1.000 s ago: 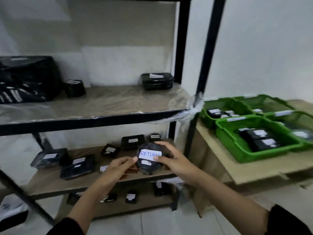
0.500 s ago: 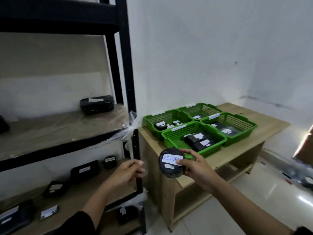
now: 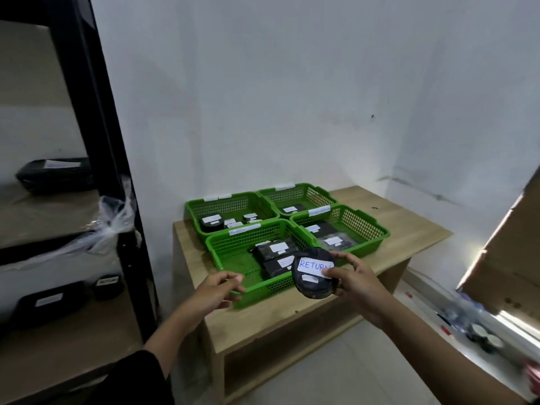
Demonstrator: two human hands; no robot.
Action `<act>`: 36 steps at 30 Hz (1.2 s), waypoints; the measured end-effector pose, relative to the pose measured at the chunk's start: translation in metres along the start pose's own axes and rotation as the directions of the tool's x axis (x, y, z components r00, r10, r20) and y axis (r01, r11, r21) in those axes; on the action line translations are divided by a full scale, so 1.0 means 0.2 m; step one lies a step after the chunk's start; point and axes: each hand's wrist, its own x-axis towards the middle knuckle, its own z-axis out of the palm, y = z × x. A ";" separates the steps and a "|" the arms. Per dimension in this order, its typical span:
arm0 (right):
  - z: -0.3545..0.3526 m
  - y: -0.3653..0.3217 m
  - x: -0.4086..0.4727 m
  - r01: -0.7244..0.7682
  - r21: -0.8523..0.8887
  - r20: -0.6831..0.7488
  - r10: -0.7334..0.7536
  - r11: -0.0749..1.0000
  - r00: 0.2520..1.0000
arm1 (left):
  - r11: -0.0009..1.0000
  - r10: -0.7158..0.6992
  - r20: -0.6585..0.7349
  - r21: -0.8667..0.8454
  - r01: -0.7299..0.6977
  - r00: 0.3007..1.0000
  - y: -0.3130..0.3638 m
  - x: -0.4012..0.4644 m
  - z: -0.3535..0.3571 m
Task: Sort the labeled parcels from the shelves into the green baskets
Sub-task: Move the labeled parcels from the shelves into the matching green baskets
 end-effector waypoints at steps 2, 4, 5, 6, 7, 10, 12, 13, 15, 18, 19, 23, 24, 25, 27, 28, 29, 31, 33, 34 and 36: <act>-0.07 0.01 0.08 -0.018 0.006 -0.007 0.019 1.000 1.000 | 1.000 -0.009 -0.009 0.009 0.009 1.000 0.01 0.06 0.05; -0.11 0.03 0.17 -0.029 0.015 -0.021 0.029 0.999 0.999 | 1.000 -0.016 -0.015 0.027 0.016 1.000 0.02 0.13 0.06; -0.13 0.05 0.22 -0.035 0.020 -0.028 0.036 0.999 0.999 | 0.999 -0.022 -0.021 0.035 0.023 1.000 0.02 0.18 0.07; -0.14 0.07 0.27 -0.046 0.021 -0.032 0.047 0.999 0.998 | 0.999 -0.029 -0.027 0.041 0.030 0.999 0.02 0.23 0.06; -0.15 0.09 0.33 -0.061 0.018 -0.031 0.062 0.998 0.998 | 0.998 -0.038 -0.033 0.043 0.039 0.999 0.02 0.29 0.06; -0.16 0.12 0.53 -0.090 -0.013 -0.012 0.090 0.996 0.996 | 0.998 -0.058 -0.078 0.033 0.061 0.995 0.01 0.48 0.04; -0.16 0.11 0.71 -0.095 -0.056 0.015 0.096 0.994 0.995 | 0.997 -0.064 -0.119 0.023 0.067 0.991 -0.01 0.65 0.00; -0.16 0.11 0.80 -0.090 -0.080 0.028 0.092 0.993 0.995 | 0.998 -0.067 -0.148 0.008 0.069 0.987 -0.02 0.74 -0.02; -0.14 0.09 0.96 -0.083 -0.126 0.049 0.090 0.989 0.995 | 0.999 -0.054 -0.252 -0.012 0.053 0.966 -0.05 0.92 -0.06; -0.11 0.08 1.20 -0.090 -0.218 0.076 0.109 0.972 0.991 | 0.980 0.055 -0.537 0.190 0.056 0.842 -0.10 1.14 -0.13; -0.10 0.08 1.27 -0.086 -0.241 0.087 0.110 0.967 0.990 | 0.951 0.110 -0.614 0.294 0.097 0.782 -0.12 1.19 -0.15; -0.02 0.11 1.53 -0.100 -0.295 0.161 0.152 0.950 0.975 | 0.790 0.173 -0.719 0.509 0.341 0.673 -0.19 1.37 -0.24; 0.00 0.12 1.56 -0.105 -0.290 0.185 0.163 0.951 0.969 | 0.768 0.114 -0.715 0.504 0.395 0.690 -0.21 1.39 -0.24; 0.03 0.14 1.61 -0.107 -0.298 0.203 0.173 0.949 0.964 | 0.755 0.044 -0.706 0.487 0.439 0.707 -0.24 1.42 -0.25; 0.12 0.16 1.69 -0.114 -0.334 0.232 0.199 0.936 0.952 | 0.778 -0.078 -0.679 0.416 0.470 0.730 -0.28 1.46 -0.26; 0.16 0.17 1.72 -0.121 -0.337 0.255 0.215 0.934 0.943 | 0.800 -0.111 -0.668 0.379 0.466 0.736 -0.30 1.47 -0.26; 0.20 0.19 1.75 -0.124 -0.338 0.283 0.226 0.933 0.932 | 0.821 -0.116 -0.664 0.355 0.448 0.739 -0.31 1.48 -0.27; 0.31 0.22 1.82 -0.109 -0.381 0.357 0.255 0.918 0.899 | 0.855 -0.111 -0.685 0.304 0.420 0.720 -0.32 1.49 -0.28; 0.42 0.27 1.87 -0.046 -0.486 0.435 0.287 0.873 0.853 | 0.878 -0.103 -0.712 0.262 0.399 0.694 -0.31 1.48 -0.27; 0.48 0.30 1.89 0.003 -0.543 0.465 0.297 0.840 0.834 | 0.884 -0.090 -0.721 0.260 0.388 0.687 -0.31 1.47 -0.26; 0.59 0.40 1.93 0.110 -0.621 0.526 0.309 0.776 0.792 | 0.890 -0.076 -0.742 0.251 0.381 0.666 -0.29 1.47 -0.25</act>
